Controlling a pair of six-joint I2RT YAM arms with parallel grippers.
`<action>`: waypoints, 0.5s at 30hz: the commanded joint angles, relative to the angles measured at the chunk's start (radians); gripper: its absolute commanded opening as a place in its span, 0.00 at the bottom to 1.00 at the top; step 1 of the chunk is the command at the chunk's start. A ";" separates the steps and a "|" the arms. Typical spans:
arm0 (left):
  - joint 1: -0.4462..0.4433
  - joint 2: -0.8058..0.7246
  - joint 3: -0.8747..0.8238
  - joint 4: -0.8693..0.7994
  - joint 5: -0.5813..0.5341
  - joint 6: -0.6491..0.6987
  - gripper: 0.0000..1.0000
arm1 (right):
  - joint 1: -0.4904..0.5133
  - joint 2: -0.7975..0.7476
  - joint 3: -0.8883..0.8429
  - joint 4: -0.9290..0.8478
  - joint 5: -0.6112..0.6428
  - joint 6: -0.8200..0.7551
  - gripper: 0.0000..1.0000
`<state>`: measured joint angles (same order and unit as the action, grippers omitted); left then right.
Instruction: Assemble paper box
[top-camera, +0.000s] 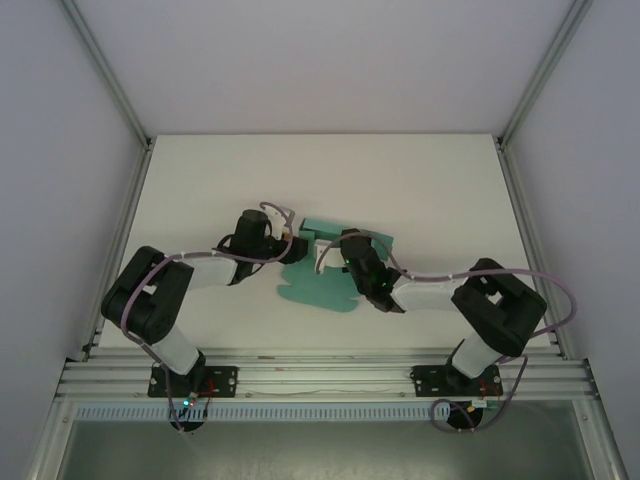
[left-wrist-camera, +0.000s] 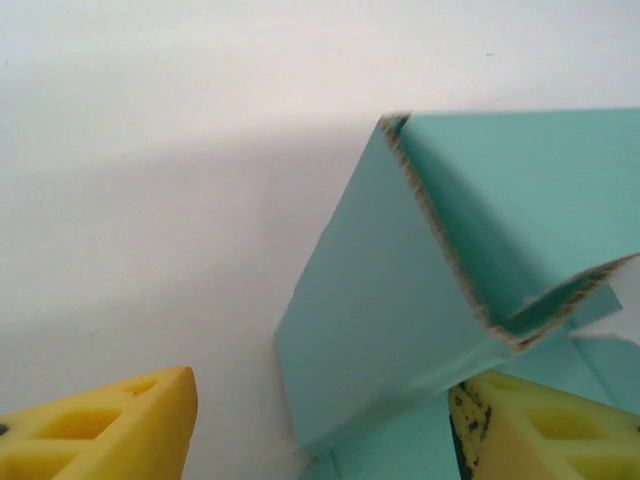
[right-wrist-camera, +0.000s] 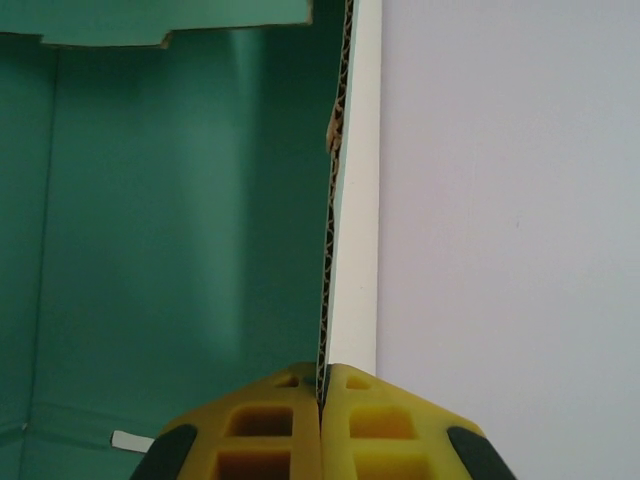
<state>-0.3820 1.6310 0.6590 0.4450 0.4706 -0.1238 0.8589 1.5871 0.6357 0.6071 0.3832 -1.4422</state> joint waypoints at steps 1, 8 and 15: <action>-0.004 0.007 0.008 0.120 -0.034 0.043 0.65 | 0.016 0.019 -0.017 -0.018 0.011 0.011 0.00; -0.045 0.051 0.039 0.152 -0.065 0.059 0.46 | 0.017 0.029 0.005 -0.044 0.001 0.056 0.00; -0.064 0.103 0.051 0.212 -0.136 0.030 0.30 | 0.020 0.008 0.021 -0.094 -0.019 0.104 0.00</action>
<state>-0.4408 1.7138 0.6910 0.5739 0.3923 -0.0841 0.8658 1.5963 0.6434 0.6025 0.3973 -1.3804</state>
